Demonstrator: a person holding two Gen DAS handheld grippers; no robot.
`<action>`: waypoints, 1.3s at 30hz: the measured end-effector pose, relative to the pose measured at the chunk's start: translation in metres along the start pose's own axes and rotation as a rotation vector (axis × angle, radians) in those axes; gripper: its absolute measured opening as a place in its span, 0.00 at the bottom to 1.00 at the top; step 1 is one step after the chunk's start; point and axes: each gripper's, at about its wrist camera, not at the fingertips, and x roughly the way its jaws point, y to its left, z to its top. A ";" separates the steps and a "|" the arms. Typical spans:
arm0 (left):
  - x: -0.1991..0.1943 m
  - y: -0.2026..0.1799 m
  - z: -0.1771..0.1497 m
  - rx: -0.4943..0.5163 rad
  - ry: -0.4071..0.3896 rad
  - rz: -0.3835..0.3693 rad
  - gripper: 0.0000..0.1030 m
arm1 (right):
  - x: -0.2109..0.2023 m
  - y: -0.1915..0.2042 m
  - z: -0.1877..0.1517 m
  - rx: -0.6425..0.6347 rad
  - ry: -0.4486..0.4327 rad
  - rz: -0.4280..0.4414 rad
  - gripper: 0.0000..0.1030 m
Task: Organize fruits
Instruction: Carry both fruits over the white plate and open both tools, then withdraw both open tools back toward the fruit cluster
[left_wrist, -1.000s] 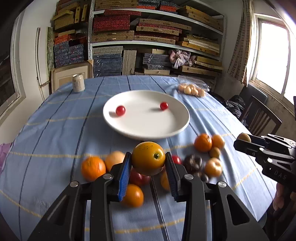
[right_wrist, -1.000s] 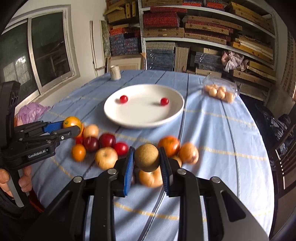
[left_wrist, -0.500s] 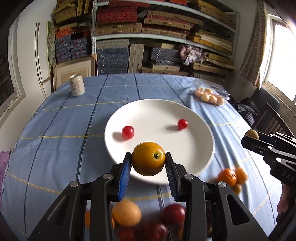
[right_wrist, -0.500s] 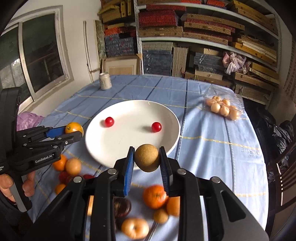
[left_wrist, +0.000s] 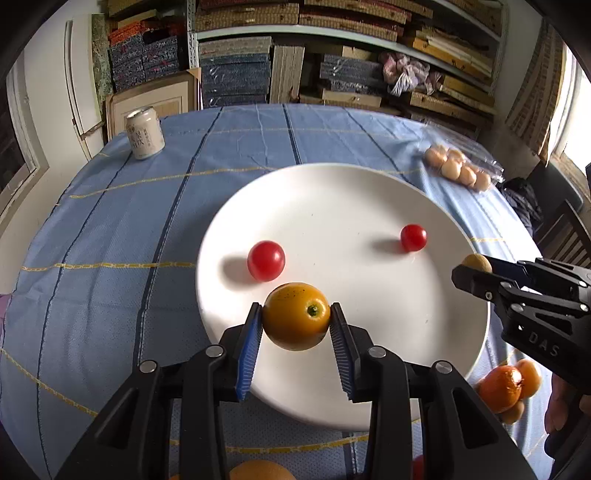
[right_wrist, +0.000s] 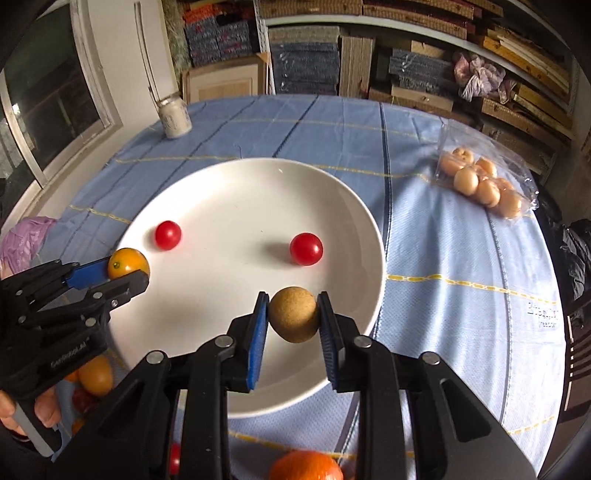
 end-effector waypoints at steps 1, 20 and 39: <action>0.002 0.000 0.000 0.002 0.007 0.008 0.36 | 0.006 0.000 0.001 -0.004 0.015 -0.009 0.25; -0.084 0.014 -0.062 -0.020 -0.133 -0.009 0.70 | -0.082 0.002 -0.088 -0.035 -0.129 -0.022 0.49; -0.124 0.016 -0.178 -0.040 -0.117 -0.120 0.78 | -0.108 0.028 -0.200 -0.049 -0.158 -0.026 0.51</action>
